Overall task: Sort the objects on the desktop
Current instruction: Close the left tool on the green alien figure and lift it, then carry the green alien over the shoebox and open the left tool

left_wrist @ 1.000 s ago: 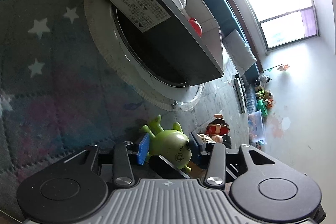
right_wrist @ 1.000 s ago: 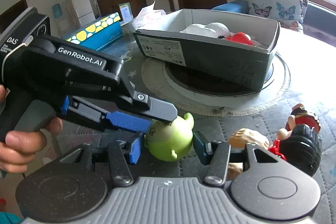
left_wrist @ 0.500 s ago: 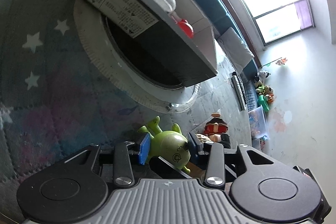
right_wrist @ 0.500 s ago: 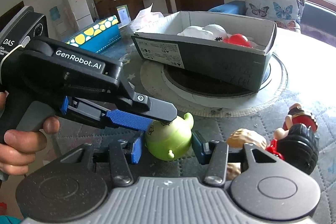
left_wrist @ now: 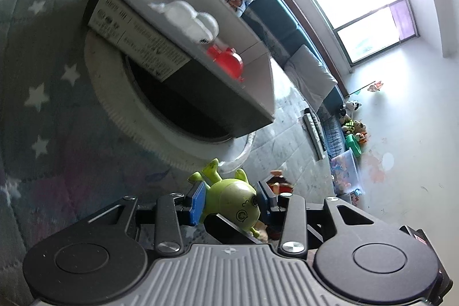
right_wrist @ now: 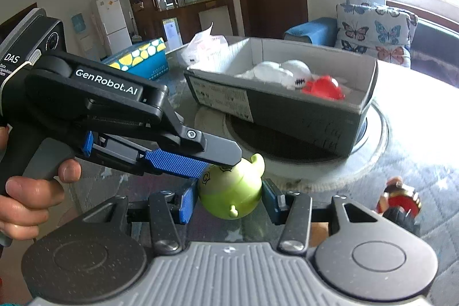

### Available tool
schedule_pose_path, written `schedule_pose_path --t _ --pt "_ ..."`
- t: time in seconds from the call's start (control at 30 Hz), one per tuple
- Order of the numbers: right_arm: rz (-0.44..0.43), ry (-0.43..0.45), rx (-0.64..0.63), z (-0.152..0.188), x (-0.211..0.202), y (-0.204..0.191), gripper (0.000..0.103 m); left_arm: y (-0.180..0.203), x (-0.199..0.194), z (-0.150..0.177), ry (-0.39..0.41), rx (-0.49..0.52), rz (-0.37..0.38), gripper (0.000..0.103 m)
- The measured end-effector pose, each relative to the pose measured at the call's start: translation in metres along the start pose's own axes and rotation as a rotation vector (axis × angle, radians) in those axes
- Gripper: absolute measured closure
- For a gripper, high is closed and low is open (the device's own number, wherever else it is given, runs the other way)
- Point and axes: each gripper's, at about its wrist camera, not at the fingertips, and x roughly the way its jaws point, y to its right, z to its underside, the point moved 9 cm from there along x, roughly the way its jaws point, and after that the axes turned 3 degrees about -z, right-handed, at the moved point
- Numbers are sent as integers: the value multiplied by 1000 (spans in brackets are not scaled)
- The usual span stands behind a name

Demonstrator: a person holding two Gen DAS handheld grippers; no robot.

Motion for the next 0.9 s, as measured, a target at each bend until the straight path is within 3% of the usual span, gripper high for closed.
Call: schedule_pose_path --t 0.57,0.9 --pt "53 130 -22 -94 3 31 54 57 -2 -95 100 149 28 61" --pt "51 61 29 -127 66 76 54 33 52 -150 66 141 -22 61"
